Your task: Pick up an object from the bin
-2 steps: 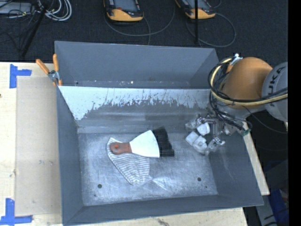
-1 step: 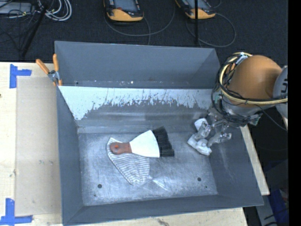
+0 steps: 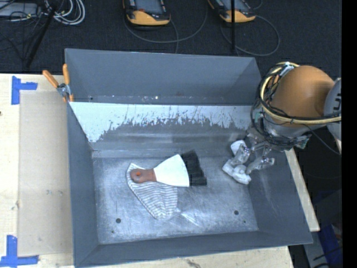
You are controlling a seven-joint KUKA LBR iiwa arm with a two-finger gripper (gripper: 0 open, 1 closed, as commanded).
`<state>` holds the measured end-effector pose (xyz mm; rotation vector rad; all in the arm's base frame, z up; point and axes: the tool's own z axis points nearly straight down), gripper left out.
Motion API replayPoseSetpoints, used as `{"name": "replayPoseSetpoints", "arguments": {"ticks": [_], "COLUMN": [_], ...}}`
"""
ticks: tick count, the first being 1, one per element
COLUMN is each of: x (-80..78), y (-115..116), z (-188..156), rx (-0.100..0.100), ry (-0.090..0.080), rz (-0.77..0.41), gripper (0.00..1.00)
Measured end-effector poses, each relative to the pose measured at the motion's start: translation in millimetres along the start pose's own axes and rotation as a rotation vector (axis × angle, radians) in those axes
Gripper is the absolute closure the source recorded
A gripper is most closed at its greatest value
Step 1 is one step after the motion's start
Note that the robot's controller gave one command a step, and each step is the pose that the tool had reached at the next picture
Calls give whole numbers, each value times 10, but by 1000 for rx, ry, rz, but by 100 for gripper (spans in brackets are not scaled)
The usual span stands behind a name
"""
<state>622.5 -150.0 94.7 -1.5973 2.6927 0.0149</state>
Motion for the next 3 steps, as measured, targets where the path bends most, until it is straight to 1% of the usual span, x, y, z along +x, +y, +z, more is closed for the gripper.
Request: {"name": "replayPoseSetpoints", "arguments": {"ticks": [1, 2, 3], "x": [-21, -113, -53], "y": [78, 132, 627], "z": [-255, -509, -170], "rx": [0, 2, 1], "ry": [12, 12, 13], "rz": [-9, -28, -172], "gripper": [100, 100, 100]}}
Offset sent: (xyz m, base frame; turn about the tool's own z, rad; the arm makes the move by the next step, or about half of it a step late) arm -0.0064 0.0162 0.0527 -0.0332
